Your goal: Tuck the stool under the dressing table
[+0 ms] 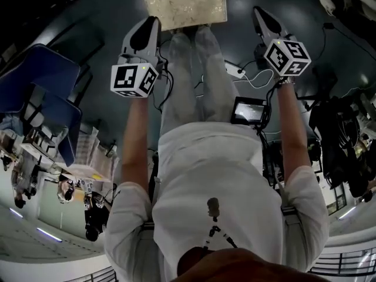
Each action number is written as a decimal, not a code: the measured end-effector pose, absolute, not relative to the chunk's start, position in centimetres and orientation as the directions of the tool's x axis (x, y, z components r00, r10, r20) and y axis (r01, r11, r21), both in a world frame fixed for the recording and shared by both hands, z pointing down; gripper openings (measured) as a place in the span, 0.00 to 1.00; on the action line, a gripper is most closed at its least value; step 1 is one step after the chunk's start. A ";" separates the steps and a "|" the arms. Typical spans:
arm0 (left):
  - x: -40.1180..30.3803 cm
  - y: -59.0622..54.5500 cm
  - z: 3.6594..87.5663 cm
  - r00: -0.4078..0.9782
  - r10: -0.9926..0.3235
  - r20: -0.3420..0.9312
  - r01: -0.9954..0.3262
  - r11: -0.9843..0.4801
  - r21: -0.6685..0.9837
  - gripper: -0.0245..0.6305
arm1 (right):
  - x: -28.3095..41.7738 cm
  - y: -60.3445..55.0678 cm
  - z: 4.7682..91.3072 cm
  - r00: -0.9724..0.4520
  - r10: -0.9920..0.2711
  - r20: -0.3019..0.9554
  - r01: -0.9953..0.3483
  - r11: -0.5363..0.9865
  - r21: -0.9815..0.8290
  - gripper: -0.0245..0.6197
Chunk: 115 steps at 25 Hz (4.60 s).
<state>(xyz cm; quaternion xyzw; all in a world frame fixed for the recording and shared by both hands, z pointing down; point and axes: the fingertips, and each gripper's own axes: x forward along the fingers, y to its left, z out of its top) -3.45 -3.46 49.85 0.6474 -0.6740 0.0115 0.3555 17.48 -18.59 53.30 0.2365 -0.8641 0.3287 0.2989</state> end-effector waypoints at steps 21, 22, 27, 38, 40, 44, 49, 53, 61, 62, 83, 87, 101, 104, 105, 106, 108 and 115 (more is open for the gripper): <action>-3.9 4.5 76.2 0.096 -0.675 0.731 -0.789 0.395 0.469 0.23 | 19.2 -13.6 78.3 -0.571 -0.004 0.821 -0.615 0.664 -0.425 0.18; -4.1 4.7 77.1 0.095 -0.669 0.737 -0.786 0.404 0.468 0.24 | 19.3 -13.1 79.2 -0.559 0.016 0.829 -0.617 0.660 -0.429 0.20; -4.0 5.8 79.9 0.109 -0.627 0.771 -0.760 0.447 0.471 0.30 | 20.0 -12.7 81.8 -0.533 0.042 0.845 -0.693 0.551 -0.464 0.31; -3.1 7.6 83.8 0.133 -0.546 0.827 -0.743 0.498 0.448 0.38 | 19.5 -11.6 84.7 -0.477 0.079 0.875 -0.696 0.574 -0.431 0.45; -3.4 7.9 84.3 0.129 -0.537 0.834 -0.747 0.500 0.438 0.37 | 19.6 -11.2 85.1 -0.483 0.073 0.873 -0.714 0.544 -0.440 0.46; -3.7 7.9 84.9 0.147 -0.525 0.838 -0.735 0.509 0.448 0.39 | 19.6 -11.2 85.3 -0.487 0.066 0.871 -0.732 0.512 -0.448 0.46; -3.8 7.5 85.0 0.165 -0.503 0.849 -0.762 0.482 0.433 0.38 | 19.5 -11.4 85.3 -0.486 0.067 0.871 -0.732 0.514 -0.448 0.43; -3.3 7.2 85.1 0.174 -0.482 0.859 -0.794 0.448 0.412 0.36 | 19.9 -11.4 85.4 -0.485 0.070 0.872 -0.732 0.513 -0.449 0.42; -3.9 6.5 85.0 0.203 -0.490 0.847 -0.832 0.370 0.414 0.35 | 20.0 -11.3 85.5 -0.494 0.074 0.866 -0.730 0.506 -0.459 0.40; -4.4 6.3 85.0 0.197 -0.492 0.848 -0.836 0.368 0.408 0.35 | 19.6 -11.2 85.4 -0.496 0.071 0.865 -0.733 0.500 -0.462 0.40; -12.7 -2.6 84.8 0.210 -0.525 0.824 -0.910 0.202 0.361 0.34 | 14.4 -14.6 85.7 -0.508 -0.044 0.860 -0.796 0.406 -0.450 0.38; -14.0 -4.9 84.9 0.198 -0.536 0.820 -0.911 0.207 0.356 0.34 | 13.2 -17.1 85.6 -0.504 -0.065 0.861 -0.799 0.414 -0.437 0.38; -17.8 -8.7 84.1 0.138 -0.540 0.831 -0.917 0.247 0.313 0.33 | 9.2 -21.1 84.9 -0.550 -0.053 0.834 -0.753 0.464 -0.467 0.36; -18.2 -9.7 84.0 0.140 -0.541 0.829 -0.918 0.242 0.313 0.33 | 8.8 -22.1 84.8 -0.561 -0.099 0.822 -0.757 0.462 -0.461 0.36; -18.2 -10.2 84.3 0.139 -0.539 0.831 -0.918 0.244 0.312 0.34 | 8.7 -22.9 85.0 -0.558 -0.106 0.823 -0.760 0.465 -0.455 0.36; -18.0 -10.9 84.6 0.135 -0.538 0.832 -0.918 0.248 0.310 0.34 | 8.8 -23.7 85.3 -0.554 -0.107 0.826 -0.761 0.468 -0.449 0.36; -17.7 -12.3 85.1 0.122 -0.540 0.833 -0.914 0.265 0.306 0.33 | 8.9 -25.6 85.7 -0.548 -0.098 0.830 -0.760 0.473 -0.446 0.36; -15.9 -17.1 86.0 0.118 -0.540 0.834 -0.904 0.289 0.315 0.34 | 9.9 -31.9 86.7 -0.550 -0.099 0.829 -0.746 0.504 -0.435 0.36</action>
